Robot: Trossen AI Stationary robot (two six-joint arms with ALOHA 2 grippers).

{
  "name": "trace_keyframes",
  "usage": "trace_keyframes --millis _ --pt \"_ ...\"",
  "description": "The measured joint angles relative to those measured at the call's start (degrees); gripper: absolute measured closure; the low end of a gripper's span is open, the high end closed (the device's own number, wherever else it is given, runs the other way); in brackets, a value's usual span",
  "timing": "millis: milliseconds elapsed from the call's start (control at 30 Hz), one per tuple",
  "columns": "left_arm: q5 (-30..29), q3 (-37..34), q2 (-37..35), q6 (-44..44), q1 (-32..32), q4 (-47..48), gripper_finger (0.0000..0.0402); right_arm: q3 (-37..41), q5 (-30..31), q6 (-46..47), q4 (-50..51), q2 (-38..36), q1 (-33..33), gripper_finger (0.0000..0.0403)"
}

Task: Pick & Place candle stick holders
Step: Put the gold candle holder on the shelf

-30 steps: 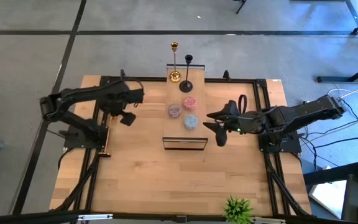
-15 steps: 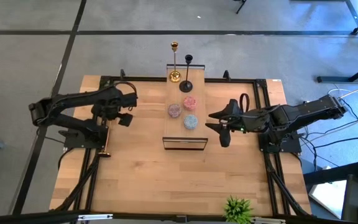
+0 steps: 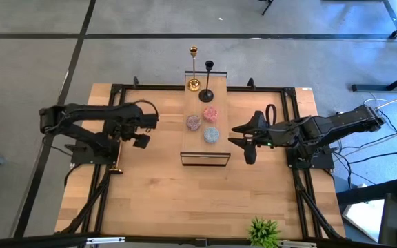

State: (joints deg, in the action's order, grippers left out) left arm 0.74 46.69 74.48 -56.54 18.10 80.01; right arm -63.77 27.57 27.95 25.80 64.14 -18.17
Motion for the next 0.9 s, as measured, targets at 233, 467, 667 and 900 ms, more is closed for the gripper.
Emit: trace_keyframes --millis 233,467,667,900 --pt "-2.15 0.01 1.94 -10.60 -5.18 0.36 0.0122 0.00 -0.70 0.07 0.17 0.00 0.01 0.0190" --pt "-5.27 0.08 3.30 -17.09 -8.00 -4.70 0.0163 0.00 -0.72 -0.55 -0.29 0.00 0.01 0.0190" --pt "-8.49 0.05 8.63 -12.37 -6.86 -0.65 0.0189 0.00 -0.81 -1.39 -0.31 0.00 0.01 0.0189" --pt "-10.66 0.05 14.69 -7.75 -4.56 -3.78 0.0205 0.00 -1.46 -1.42 0.05 0.00 -0.11 0.0189"
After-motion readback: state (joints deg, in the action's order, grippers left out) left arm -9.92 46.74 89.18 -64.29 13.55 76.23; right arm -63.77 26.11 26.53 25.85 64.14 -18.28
